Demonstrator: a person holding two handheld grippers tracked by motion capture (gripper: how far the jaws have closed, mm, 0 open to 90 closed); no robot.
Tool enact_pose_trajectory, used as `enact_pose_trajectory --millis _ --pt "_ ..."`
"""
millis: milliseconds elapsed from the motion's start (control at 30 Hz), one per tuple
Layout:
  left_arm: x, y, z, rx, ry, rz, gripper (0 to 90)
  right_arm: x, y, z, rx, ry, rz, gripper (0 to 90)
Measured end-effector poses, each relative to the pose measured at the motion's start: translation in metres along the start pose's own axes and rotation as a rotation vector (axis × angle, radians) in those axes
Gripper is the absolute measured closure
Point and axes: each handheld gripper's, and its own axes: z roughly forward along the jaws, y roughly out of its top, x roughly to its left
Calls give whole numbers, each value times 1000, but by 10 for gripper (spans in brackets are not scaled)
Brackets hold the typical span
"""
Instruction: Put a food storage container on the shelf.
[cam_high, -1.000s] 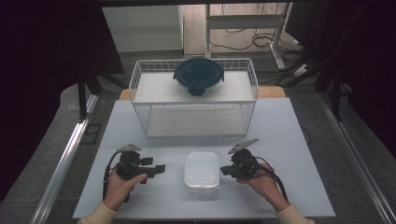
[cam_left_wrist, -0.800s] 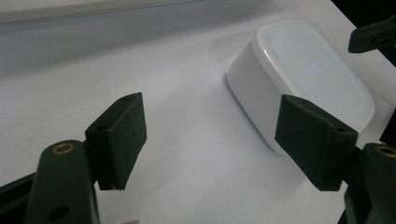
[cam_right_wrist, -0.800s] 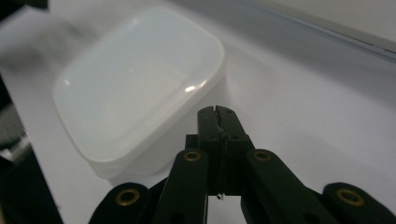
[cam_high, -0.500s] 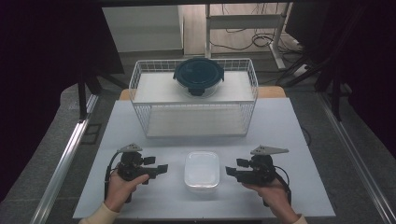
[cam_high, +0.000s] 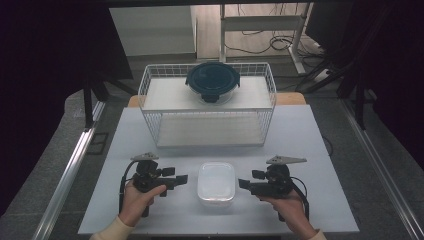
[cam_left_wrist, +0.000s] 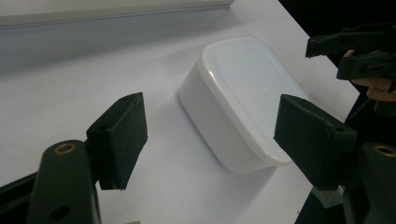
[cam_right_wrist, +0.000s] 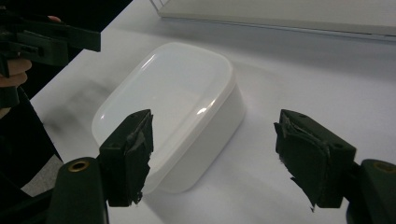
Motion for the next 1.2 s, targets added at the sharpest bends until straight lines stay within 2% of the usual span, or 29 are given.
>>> enact_pose_trajectory --millis 167,267,333,367,467,533,700,767,833,933,1100,1133,1200 --pt "-2 16 12 8 -27 -29 260 -1 12 7 -1 -7 12 298" --pt "-3 19 16 14 -17 -26 264 0 19 10 -27 -2 34 309" --pt "-1 17 18 24 -34 -46 266 1 20 12 -28 5 46 314" --pt "1 16 18 31 -43 -53 267 2 17 16 -11 13 51 318" --pt "2 13 20 39 -43 -67 271 1 13 20 10 17 62 323" --pt "4 12 22 42 -82 -102 276 0 11 23 27 27 73 334" --pt "5 10 32 74 -108 -117 297 1 9 31 49 45 80 348" --pt "6 7 38 95 -129 -145 307 1 8 34 60 53 94 353" --pt "7 6 43 111 -126 -144 325 0 6 37 68 58 114 353" --pt "7 6 46 116 -152 -159 361 -2 2 41 81 68 139 357" --pt "8 4 52 137 -164 -168 396 -3 -1 45 89 87 172 378" --pt "8 4 53 138 -165 -175 401 -3 -1 45 88 88 172 381" --pt "14 2 56 141 -200 -210 416 -4 0 45 86 91 177 391"
